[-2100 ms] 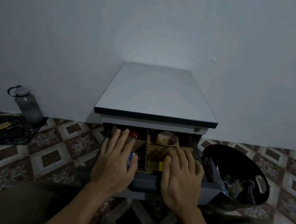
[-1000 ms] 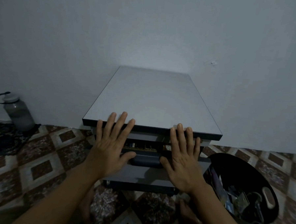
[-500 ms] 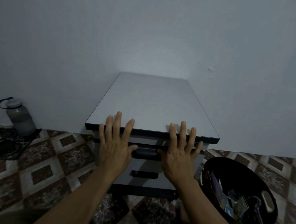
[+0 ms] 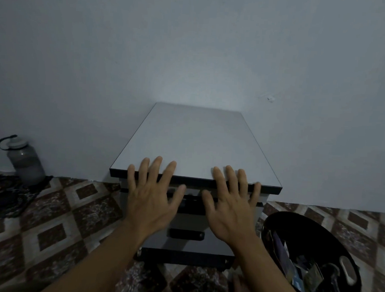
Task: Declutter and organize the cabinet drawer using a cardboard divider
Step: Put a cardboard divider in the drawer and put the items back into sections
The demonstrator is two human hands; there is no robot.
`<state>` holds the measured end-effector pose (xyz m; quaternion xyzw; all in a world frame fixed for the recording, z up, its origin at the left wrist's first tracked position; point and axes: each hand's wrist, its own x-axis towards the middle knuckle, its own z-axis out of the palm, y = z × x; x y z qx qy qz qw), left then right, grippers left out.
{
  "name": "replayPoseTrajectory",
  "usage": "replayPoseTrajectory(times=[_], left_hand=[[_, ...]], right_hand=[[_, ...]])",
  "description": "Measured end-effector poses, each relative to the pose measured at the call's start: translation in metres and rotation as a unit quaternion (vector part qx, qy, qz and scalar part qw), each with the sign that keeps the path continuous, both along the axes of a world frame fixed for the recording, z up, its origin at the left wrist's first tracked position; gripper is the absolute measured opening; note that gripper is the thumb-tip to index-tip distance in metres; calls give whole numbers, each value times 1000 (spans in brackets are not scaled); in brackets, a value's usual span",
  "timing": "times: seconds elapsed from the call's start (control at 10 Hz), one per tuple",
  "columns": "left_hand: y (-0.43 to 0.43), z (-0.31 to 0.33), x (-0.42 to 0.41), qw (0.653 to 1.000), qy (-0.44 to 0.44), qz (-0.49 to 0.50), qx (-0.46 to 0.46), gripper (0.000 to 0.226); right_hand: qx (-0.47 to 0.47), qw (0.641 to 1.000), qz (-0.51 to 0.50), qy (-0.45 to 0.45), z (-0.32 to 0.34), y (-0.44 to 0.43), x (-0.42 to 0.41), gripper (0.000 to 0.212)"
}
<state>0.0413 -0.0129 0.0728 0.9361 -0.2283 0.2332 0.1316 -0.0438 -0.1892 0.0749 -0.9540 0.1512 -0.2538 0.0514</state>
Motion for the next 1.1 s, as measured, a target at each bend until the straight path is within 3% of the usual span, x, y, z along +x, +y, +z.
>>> replayPoseTrajectory(times=[0.2,0.4,0.9,1.0,1.1], left_hand=[[-3,36,23,993,109,-34,26,57],[-8,53,52,977,194,-33,83,61],[-11,48,54,980,193,-23,44,59],[-19,46,50,986,160,-30,35,68],[-16,52,65,976,205,-49,50,83]], right_hand=[[11,995,47,92,39,-12,22,57],[36,985,54,159,58,-19,45,51],[46,979,18,197,61,-17,50,56],[64,976,-7,209,68,-13,51,71],[66,977,-10,204,72,-7,51,85]])
